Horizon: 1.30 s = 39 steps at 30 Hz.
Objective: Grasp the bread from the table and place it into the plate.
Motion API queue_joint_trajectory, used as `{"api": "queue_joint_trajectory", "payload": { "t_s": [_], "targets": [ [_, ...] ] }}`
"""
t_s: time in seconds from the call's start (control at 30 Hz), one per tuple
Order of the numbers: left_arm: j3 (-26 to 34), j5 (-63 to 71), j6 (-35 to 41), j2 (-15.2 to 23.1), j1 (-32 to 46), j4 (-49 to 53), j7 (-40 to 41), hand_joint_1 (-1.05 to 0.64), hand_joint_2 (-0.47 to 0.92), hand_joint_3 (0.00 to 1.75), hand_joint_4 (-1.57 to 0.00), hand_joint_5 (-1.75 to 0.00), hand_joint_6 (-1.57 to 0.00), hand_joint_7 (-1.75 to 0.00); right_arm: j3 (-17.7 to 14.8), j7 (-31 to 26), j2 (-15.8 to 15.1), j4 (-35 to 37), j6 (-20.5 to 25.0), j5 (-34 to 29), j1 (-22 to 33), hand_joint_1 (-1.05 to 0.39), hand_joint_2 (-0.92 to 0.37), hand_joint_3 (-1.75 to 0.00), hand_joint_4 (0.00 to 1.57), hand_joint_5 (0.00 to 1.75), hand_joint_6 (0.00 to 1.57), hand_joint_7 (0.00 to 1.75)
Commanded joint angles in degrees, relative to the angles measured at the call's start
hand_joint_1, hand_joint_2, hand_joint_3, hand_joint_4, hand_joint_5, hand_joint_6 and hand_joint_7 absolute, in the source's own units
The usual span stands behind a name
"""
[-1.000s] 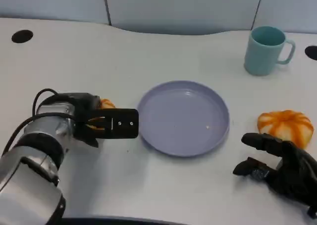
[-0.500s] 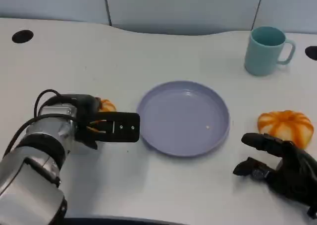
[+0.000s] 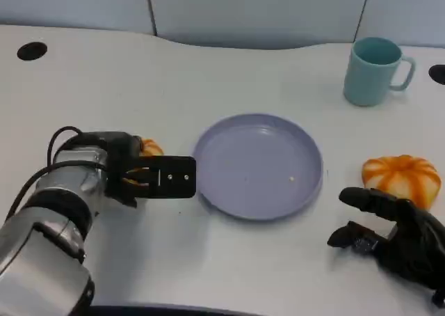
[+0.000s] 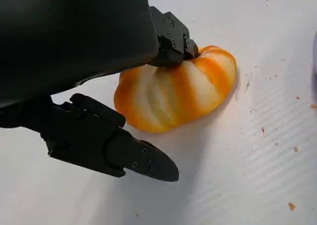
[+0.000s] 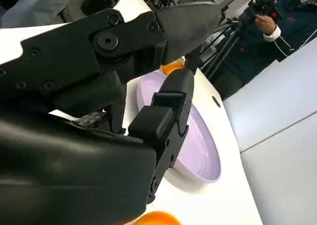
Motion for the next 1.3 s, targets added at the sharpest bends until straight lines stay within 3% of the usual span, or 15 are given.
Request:
{"api": "queue_joint_trajectory", "payload": {
  "t_s": [0.03,0.07,0.13,0.23,0.33,0.37,0.5,0.57,0.67,0.83,0.9,1.07,1.17,1.3],
  "targets": [
    [-0.05,-0.22,-1.52,0.12,1.66,1.06,0.08,-0.37,0.84,0.00,-0.65,-0.37,-0.62,-0.06,0.03,-0.67,-0.49,0.29,0.58,-0.53,2.33,-0.38,-0.92,-0.09,0.71,1.03,0.92,0.32],
    [0.11,-0.40,-1.71,0.14,1.73,1.19,-0.34,-0.35,0.86,0.00,-0.74,-0.56,-0.77,-0.05,-0.06,-0.48,-0.44,0.40,0.50,-0.41,2.37,-0.37,-0.92,-0.09,0.71,1.03,0.92,0.32],
    [-0.15,-0.11,-1.97,0.16,2.01,1.28,0.19,-0.35,0.88,0.01,-0.76,-0.64,-0.89,-0.05,-0.10,-0.39,-0.41,0.33,0.48,-0.38,2.48,-0.37,-0.92,-0.09,0.71,1.03,0.92,0.31],
    [-0.60,0.36,-2.31,0.19,2.36,1.23,1.33,-0.36,0.90,0.00,-0.74,-0.51,-1.06,-0.03,-0.15,-0.45,-0.34,-0.33,1.18,-0.13,2.71,-0.38,-0.92,-0.06,0.74,1.01,0.94,0.31],
    [-0.96,0.58,-1.90,0.03,2.44,1.22,1.98,-0.36,0.88,0.00,-0.76,-0.51,-1.10,-0.03,-0.10,-0.63,-0.29,-0.87,1.48,-0.17,2.97,-0.39,-0.92,-0.05,0.75,1.00,0.95,0.30],
    [-0.99,0.58,-1.56,-0.07,2.45,1.23,2.06,-0.38,0.88,0.00,-0.76,-0.58,-1.12,-0.03,0.00,-0.87,-0.28,-1.18,1.51,-0.30,3.12,-0.39,-0.92,-0.06,0.75,1.00,0.95,0.30],
    [-0.76,0.24,-0.20,-0.43,2.47,1.37,1.70,-0.35,0.85,0.00,-0.71,-0.93,-1.14,-0.01,-0.16,-0.50,-0.17,-0.92,1.56,-0.09,3.05,-0.38,-0.92,-0.07,0.74,1.01,0.94,0.29],
    [-0.88,0.37,-0.19,-0.42,2.71,1.35,2.45,-0.33,0.86,0.01,-0.71,-1.00,-1.15,-0.01,-0.19,-0.74,-0.16,-0.97,1.82,-0.09,3.04,-0.38,-0.92,-0.06,0.75,1.01,0.95,0.28],
    [-0.94,0.45,-0.50,-0.33,3.14,1.29,4.20,-0.32,0.92,0.29,-0.59,-0.80,-0.92,0.00,-0.21,-0.87,-0.11,-1.41,2.03,-0.02,3.19,-0.40,-0.92,-0.04,0.75,1.02,0.95,0.28],
    [-0.63,0.11,-1.09,-0.12,3.36,1.23,5.46,-0.30,0.92,0.30,-0.55,-0.71,-0.83,-0.01,0.09,-1.36,-0.17,-1.69,1.64,-0.44,3.36,-0.40,-0.92,-0.05,0.74,1.01,0.95,0.27],
    [0.27,-0.70,-2.07,0.14,3.59,0.99,7.01,-0.31,0.92,0.30,-0.62,-0.76,-0.89,-0.04,0.06,-1.05,-0.11,-1.46,1.12,-0.39,3.28,-0.40,-0.92,-0.06,0.73,1.02,0.95,0.27],
    [2.62,-2.50,-4.20,0.82,3.46,0.48,9.08,-0.31,0.92,0.38,-0.64,-0.85,-0.94,-0.06,0.20,-1.49,0.02,-2.27,1.39,-0.38,3.60,-0.40,-0.92,-0.05,0.74,1.02,0.96,0.27],
    [3.93,-3.69,-5.69,1.51,3.00,0.11,10.05,-0.35,0.92,0.31,-0.62,-1.07,-0.97,-0.09,0.14,-1.28,-0.03,-1.71,1.24,-0.38,3.46,-0.37,-0.92,-0.08,0.73,1.02,0.95,0.27],
    [5.10,-4.63,-6.73,1.85,2.78,-0.02,10.36,-0.35,0.92,0.25,-0.61,-1.09,-0.95,-0.07,0.20,-1.46,-0.06,-1.50,1.11,-0.55,3.43,-0.38,-0.92,-0.08,0.73,1.02,0.95,0.27]
  ]
}}
